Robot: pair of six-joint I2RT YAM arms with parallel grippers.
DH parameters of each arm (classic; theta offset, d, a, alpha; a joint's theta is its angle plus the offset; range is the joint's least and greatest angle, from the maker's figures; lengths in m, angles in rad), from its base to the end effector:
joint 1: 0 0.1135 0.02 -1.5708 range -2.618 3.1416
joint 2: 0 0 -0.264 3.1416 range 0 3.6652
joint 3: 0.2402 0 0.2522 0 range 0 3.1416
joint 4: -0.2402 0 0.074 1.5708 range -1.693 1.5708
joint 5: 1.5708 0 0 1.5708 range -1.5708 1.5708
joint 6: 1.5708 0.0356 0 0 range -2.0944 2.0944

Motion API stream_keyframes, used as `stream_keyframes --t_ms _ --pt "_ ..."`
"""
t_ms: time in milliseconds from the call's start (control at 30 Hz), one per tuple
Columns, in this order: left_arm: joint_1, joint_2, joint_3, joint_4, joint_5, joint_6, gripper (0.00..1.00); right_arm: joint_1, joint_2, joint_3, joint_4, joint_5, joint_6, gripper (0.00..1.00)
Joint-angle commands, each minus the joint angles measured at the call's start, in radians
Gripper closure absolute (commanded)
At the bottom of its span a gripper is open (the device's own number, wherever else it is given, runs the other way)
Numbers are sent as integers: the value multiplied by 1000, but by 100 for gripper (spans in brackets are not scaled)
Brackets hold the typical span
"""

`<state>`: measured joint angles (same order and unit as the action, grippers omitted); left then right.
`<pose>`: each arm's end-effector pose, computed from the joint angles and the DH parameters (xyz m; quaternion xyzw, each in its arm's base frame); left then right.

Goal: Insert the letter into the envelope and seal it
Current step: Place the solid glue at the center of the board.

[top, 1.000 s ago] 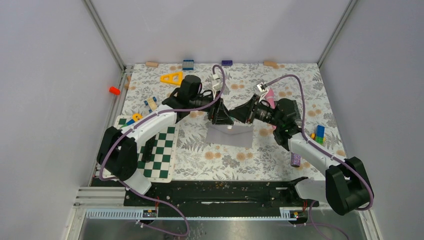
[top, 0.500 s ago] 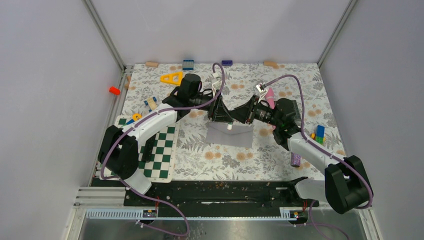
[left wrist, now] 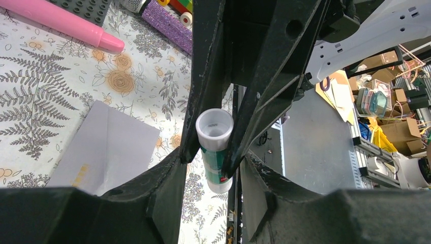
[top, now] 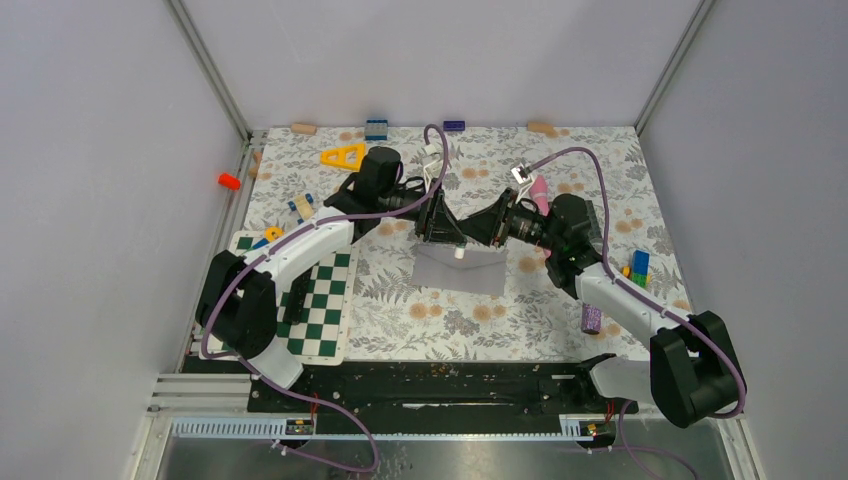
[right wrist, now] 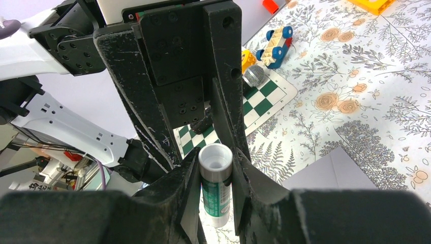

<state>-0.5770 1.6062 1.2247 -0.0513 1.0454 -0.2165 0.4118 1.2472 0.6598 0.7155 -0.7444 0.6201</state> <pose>0.2869 -0.2235 0.3033 0.3955 0.6699 -0.5683 0.2681 0.2401 0.1312 0.2908 -0.2076 0.6402 0.5540 0.4900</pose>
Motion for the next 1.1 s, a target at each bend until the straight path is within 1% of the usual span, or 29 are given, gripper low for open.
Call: stream_keyframes --t_ms 0,33,133,167,200,267,367,533,567,600,633,700,733,833,900,933,1067 --pt "-12 -15 12 84 20 -43 57 9 1 63 57 19 24 89" --pt "-12 -15 12 90 22 -47 54 9 -1 62 62 19 28 90" --pt "-12 -12 12 98 24 -56 53 9 -4 57 77 22 40 91" --pt "-12 -13 11 98 24 -57 47 9 -5 54 81 24 45 91" --pt "-12 -14 9 101 25 -59 45 6 -4 54 88 27 55 92" --pt "-12 -17 4 104 25 -58 46 3 -3 55 96 25 66 92" --pt "-12 -23 -4 112 19 -58 58 2 -6 53 93 23 55 93" --pt "-12 -23 -2 110 8 -57 84 0 -6 46 86 23 31 92" --pt "-12 -23 2 107 6 -53 88 -2 -6 48 85 21 30 90" --pt "-12 -21 3 101 4 -47 90 -4 -6 51 85 19 32 88" --pt "-12 -20 4 94 1 -40 93 -7 -5 55 84 14 33 82" --pt "-12 -23 4 80 -7 -24 94 -20 -3 71 78 -1 39 67" --pt "-11 -27 4 70 -13 -13 94 -29 -3 79 78 -8 46 64" --pt "-7 -34 -4 65 -21 -3 89 -49 1 101 81 -38 63 55" --pt "-4 -34 -6 67 -20 -3 86 -53 4 111 85 -54 79 42" --pt "-3 -34 -7 67 -22 -2 86 -53 7 113 92 -57 88 34" --pt "9 -46 -15 64 -40 9 86 -57 11 129 77 -61 92 11"
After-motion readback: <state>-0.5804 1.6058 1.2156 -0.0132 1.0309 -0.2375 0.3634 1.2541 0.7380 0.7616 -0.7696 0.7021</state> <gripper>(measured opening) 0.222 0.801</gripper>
